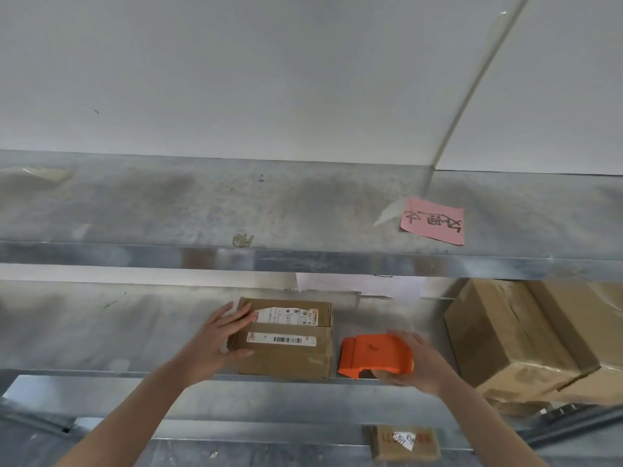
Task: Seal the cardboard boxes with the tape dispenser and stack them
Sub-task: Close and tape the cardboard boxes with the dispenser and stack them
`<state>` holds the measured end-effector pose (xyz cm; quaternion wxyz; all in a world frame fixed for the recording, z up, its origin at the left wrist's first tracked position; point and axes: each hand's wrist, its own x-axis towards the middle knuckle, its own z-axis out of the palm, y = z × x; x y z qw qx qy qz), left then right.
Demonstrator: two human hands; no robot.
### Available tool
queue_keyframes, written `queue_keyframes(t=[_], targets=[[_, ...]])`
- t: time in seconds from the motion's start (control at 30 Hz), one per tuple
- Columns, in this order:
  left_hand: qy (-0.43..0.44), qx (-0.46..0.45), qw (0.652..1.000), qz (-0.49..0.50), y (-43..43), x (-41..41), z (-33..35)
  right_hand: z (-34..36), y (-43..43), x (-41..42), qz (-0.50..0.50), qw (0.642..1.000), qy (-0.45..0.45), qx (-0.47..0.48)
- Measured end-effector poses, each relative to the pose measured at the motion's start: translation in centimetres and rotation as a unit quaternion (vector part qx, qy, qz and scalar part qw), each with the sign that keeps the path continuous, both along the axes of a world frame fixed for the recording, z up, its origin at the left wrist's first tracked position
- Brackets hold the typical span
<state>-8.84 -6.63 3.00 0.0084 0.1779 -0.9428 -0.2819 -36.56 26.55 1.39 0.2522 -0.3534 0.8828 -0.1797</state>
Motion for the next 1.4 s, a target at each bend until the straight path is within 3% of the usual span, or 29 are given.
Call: queue_keyframes(t=[0.07, 0.27, 0.47, 1.03, 1.4], targets=[[-0.024, -0.029, 0.999, -0.007, 0.3, 0.3, 0.0, 0.0, 0.2, -0.4, 0.011, 1.0, -0.018, -0.017], [-0.028, 0.024, 0.999, 0.006, 2.0, -0.3, 0.1, -0.8, 2.0, -1.0, 0.037, 0.998, -0.034, -0.044], [-0.033, -0.021, 0.999, 0.026, 2.7, -0.5, 0.0, -1.7, 3.1, -0.3, 0.004, 0.996, -0.012, -0.084], [-0.056, -0.062, 0.996, 0.01, 2.7, -0.6, 0.5, -1.9, 5.2, 0.7, -0.051, 0.997, -0.035, -0.036], [-0.046, -0.044, 0.998, -0.013, 2.0, -0.4, 0.6, 4.0, 7.0, 2.3, -0.071, 0.994, 0.019, -0.079]])
